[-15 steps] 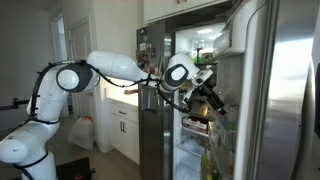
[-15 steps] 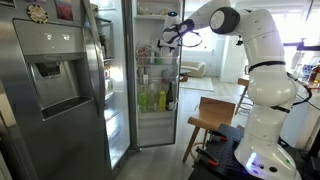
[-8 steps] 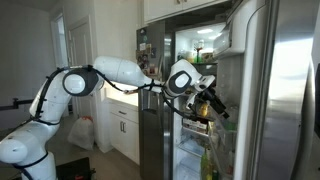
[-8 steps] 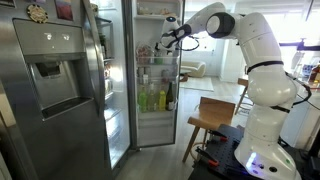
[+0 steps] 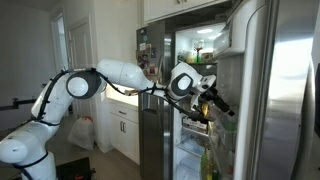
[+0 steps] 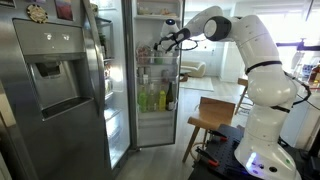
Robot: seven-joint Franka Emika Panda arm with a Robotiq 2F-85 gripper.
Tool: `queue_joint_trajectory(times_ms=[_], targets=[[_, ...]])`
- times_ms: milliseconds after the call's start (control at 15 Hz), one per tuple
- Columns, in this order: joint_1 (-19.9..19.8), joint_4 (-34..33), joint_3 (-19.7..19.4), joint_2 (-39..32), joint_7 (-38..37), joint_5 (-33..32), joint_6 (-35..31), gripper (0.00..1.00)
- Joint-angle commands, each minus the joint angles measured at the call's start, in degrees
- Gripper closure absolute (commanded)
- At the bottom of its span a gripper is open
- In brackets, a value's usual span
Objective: Move the soda can from the second compartment on the refrigerator door to the one just below it
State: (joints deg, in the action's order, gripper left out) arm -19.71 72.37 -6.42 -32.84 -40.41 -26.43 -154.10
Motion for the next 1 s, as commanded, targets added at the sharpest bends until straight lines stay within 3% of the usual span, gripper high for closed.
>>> queue_joint_trajectory(times_ms=[0,933], targets=[[0.60,-2.99,-1.67,-2.04,0.10,-2.83,-2.02,0.00],[0.74,-6.96,-2.45,-7.06,-0.68,-6.49,-3.55,0.00]])
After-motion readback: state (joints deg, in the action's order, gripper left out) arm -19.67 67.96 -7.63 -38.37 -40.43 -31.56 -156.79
